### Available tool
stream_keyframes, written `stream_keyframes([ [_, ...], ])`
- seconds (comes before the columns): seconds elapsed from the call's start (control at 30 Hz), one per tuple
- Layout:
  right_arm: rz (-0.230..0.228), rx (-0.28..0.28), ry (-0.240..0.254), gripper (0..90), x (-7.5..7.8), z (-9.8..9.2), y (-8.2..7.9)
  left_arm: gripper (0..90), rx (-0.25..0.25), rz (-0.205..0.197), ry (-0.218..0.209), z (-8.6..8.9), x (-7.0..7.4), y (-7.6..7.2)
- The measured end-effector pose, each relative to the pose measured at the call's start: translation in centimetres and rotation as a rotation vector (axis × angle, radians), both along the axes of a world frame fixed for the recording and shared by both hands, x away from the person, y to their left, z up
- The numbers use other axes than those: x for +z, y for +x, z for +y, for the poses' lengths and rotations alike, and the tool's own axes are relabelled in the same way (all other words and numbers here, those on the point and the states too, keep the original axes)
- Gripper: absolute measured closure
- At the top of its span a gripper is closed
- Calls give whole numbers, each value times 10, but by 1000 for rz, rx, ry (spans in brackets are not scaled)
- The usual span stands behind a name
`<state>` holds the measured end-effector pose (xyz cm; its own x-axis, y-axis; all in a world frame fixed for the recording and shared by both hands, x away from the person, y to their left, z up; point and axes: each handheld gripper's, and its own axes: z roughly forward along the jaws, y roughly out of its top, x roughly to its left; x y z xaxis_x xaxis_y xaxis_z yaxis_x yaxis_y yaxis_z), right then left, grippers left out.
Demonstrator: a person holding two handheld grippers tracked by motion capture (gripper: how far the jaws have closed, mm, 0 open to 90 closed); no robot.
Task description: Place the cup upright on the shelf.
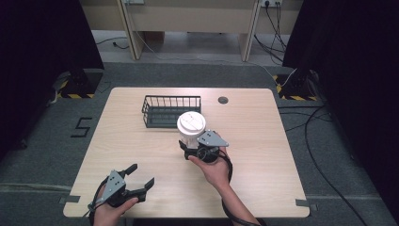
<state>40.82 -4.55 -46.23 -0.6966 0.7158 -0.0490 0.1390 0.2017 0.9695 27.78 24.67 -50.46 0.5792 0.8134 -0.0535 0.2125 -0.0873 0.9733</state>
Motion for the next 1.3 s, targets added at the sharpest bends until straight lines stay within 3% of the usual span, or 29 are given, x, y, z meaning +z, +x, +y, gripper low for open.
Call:
stream_keyframes([
  [1.3,-22,-35,24,187,27,15,29,148,-1,1,-1,1,0,0],
])
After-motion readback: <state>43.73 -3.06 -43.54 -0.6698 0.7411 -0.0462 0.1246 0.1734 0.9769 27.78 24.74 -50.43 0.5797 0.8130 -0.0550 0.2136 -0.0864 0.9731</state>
